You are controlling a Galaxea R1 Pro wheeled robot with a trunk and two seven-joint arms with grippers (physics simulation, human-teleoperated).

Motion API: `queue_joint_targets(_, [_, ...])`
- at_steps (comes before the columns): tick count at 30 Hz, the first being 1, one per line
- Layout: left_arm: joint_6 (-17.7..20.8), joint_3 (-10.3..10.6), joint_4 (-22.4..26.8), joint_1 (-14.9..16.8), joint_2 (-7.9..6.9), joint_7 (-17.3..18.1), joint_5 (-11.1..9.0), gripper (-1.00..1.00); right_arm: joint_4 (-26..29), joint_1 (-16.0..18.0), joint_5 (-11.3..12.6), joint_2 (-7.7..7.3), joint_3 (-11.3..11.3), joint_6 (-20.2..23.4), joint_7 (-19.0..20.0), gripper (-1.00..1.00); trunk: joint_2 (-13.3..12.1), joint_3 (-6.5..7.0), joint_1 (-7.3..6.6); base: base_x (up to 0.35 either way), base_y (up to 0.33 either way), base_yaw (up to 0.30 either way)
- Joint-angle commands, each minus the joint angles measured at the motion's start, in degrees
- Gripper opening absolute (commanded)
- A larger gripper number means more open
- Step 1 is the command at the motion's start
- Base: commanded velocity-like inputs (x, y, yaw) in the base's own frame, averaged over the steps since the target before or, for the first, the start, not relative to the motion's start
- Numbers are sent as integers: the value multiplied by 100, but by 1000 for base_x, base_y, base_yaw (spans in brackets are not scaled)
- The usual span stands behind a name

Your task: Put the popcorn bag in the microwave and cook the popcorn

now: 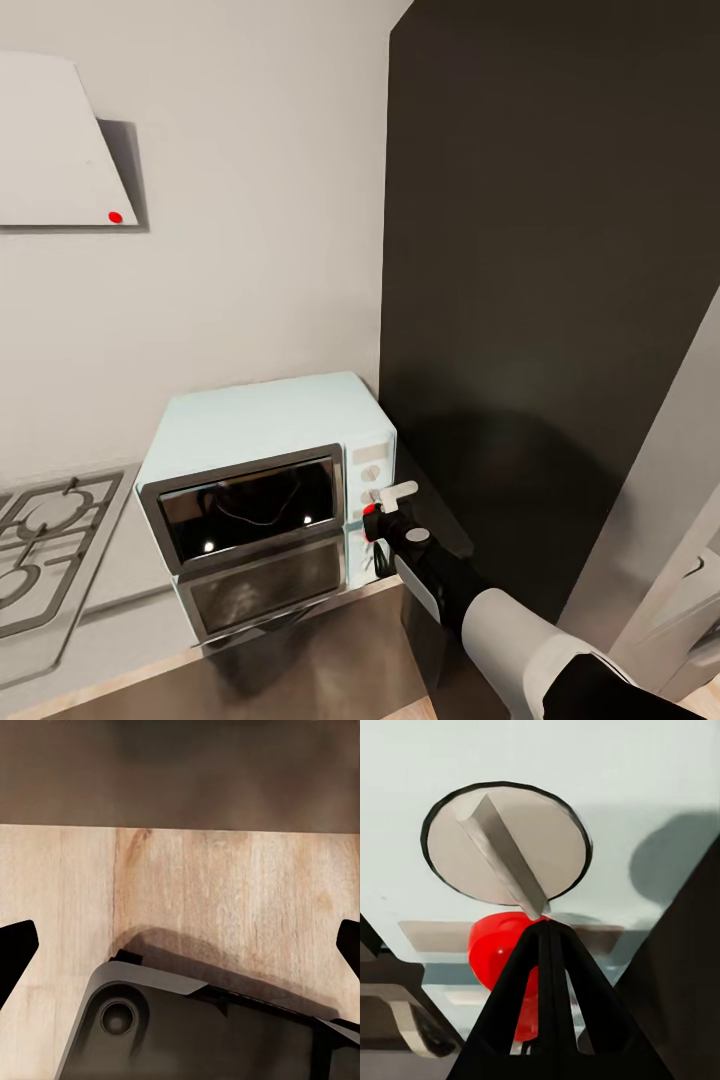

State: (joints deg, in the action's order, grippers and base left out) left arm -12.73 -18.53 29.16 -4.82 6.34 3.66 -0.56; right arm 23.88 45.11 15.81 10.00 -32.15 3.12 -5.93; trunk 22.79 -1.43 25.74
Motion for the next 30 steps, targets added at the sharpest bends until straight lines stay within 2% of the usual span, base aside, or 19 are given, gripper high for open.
queue_joint_targets(1, [-1,-37,11,-1,7,38,-6,100,2,8,45,0,-46,22,-48,-100,13,-12,4,0,0,0])
queue_joint_targets(9, [-1,-37,11,-1,7,38,-6,100,-15,-260,45,0,-46,22,-48,-100,13,-12,4,0,0,0])
queue_joint_targets(30, [-1,-37,2,0,7,38,-6,100,-12,-274,45,0,-46,22,-39,-100,13,-12,4,38,33,0])
